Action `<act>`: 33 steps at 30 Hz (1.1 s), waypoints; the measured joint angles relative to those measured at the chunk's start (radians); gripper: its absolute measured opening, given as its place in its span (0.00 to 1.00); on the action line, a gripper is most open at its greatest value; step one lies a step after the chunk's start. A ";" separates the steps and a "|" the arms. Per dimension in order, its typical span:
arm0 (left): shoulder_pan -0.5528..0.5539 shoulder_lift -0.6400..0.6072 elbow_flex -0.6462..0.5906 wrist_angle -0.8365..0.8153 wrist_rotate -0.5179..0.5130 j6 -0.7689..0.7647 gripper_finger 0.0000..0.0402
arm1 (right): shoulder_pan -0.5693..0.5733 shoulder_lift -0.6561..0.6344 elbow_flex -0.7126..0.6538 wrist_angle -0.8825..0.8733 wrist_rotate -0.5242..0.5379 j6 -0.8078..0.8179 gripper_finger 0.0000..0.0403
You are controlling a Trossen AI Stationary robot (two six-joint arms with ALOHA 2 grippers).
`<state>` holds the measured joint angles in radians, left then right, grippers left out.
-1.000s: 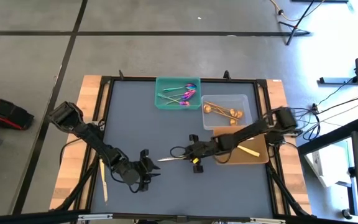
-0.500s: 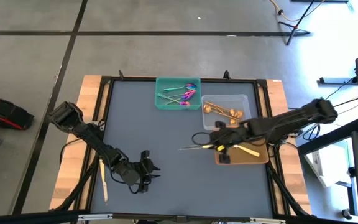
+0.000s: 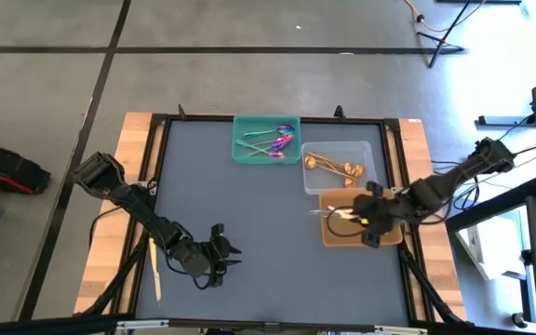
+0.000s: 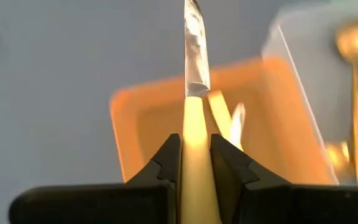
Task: Sort silverware by color (type)
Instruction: Put the table knife into the orange bin
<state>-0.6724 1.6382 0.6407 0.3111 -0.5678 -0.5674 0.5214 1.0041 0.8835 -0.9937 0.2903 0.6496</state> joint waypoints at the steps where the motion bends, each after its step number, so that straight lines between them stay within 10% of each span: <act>1: 0.000 0.000 0.000 0.000 0.001 0.000 0.29 | 0.022 -0.012 -0.009 -0.036 0.012 0.054 0.12; 14: 0.046 0.001 0.000 0.032 0.000 -0.012 0.29 | 0.140 -0.055 -0.171 -0.096 0.032 0.397 0.13; 20: 0.086 0.001 0.000 0.037 0.050 -0.059 0.32 | 0.089 -0.055 -0.187 -0.099 0.023 0.402 0.29; 26: 0.139 -0.001 0.001 0.037 0.316 -0.071 0.39 | 0.059 -0.055 -0.162 -0.079 0.003 0.372 0.52; 33: 0.169 -0.052 0.070 -0.188 0.456 -0.181 0.38 | 0.061 -0.032 -0.160 0.371 0.281 -0.035 0.65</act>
<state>-0.5033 1.5865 0.7103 0.1229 -0.1116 -0.7480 0.5819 0.9725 0.7231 -0.6229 0.5716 0.6150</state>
